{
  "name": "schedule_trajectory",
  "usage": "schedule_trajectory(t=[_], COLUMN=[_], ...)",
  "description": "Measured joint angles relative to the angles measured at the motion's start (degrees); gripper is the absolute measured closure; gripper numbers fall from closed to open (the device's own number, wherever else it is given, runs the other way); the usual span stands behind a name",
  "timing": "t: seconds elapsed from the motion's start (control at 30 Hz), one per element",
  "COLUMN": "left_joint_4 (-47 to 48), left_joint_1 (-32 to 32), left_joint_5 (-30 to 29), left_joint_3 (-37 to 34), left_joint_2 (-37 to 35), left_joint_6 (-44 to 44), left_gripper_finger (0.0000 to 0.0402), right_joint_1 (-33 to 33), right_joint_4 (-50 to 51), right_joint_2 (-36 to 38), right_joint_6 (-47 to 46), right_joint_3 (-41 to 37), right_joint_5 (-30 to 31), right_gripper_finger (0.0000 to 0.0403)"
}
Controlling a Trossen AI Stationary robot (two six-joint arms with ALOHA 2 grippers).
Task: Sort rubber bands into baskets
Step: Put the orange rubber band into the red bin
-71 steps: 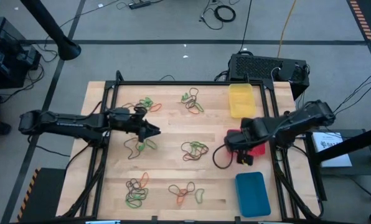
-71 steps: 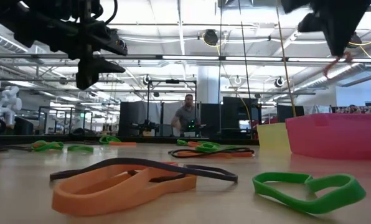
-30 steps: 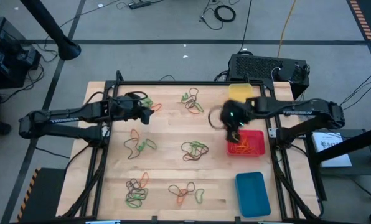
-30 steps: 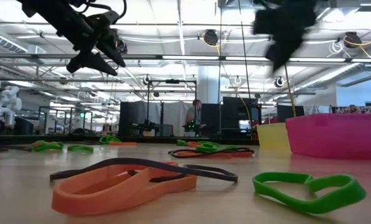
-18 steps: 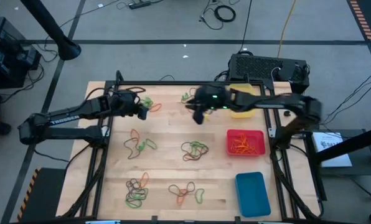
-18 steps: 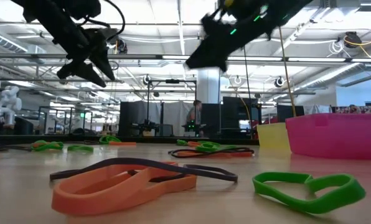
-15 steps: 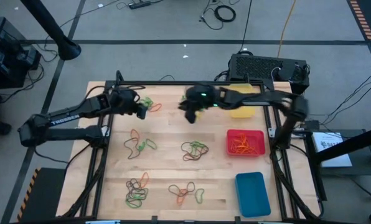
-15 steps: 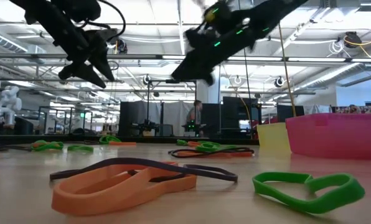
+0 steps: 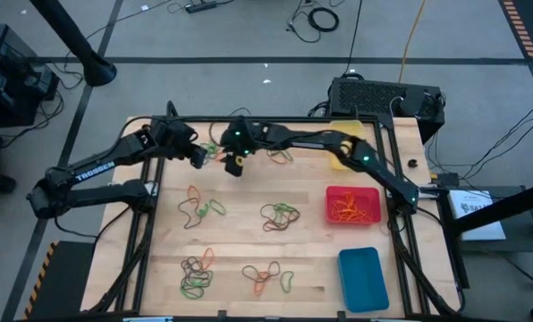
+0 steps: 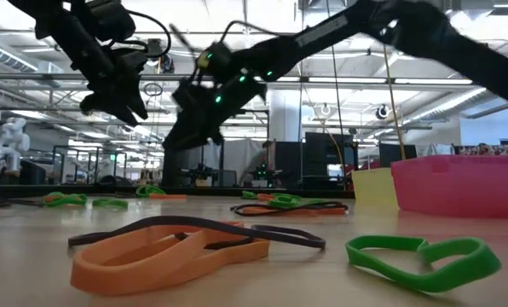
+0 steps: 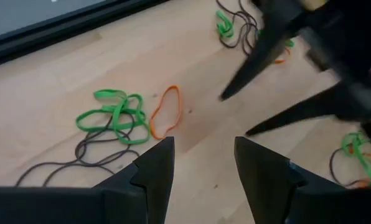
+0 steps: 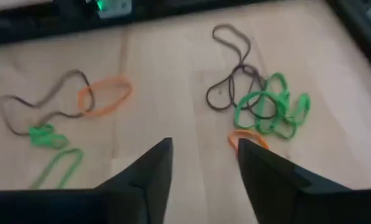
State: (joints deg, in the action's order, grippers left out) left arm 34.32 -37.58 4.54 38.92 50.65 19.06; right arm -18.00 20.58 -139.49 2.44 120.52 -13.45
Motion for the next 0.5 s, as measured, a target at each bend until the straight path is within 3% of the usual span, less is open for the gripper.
schedule_trajectory(t=[0.13, 0.3, 0.5], left_joint_4=[0.92, 2.82, 4.07], left_joint_1=[0.04, -0.11, -0.33], left_joint_5=[0.02, -0.33, -0.71], left_joint_3=[0.00, 0.00, -0.39], left_joint_2=[0.00, 0.01, 0.04], left_joint_6=[-1.75, -4.81, -6.25], left_gripper_finger=[0.0227, 0.0227, 0.0227], right_joint_1=[-0.34, -0.31, 0.03], right_joint_4=[4.35, 2.10, -0.81], right_joint_2=[-5.05, -7.00, -8.56], right_joint_6=[0.26, 0.70, 3.06], right_joint_3=[6.22, 6.65, 6.65], right_joint_5=[1.89, 3.40, 4.94], right_gripper_finger=[0.0178, 0.0132, 0.0116])
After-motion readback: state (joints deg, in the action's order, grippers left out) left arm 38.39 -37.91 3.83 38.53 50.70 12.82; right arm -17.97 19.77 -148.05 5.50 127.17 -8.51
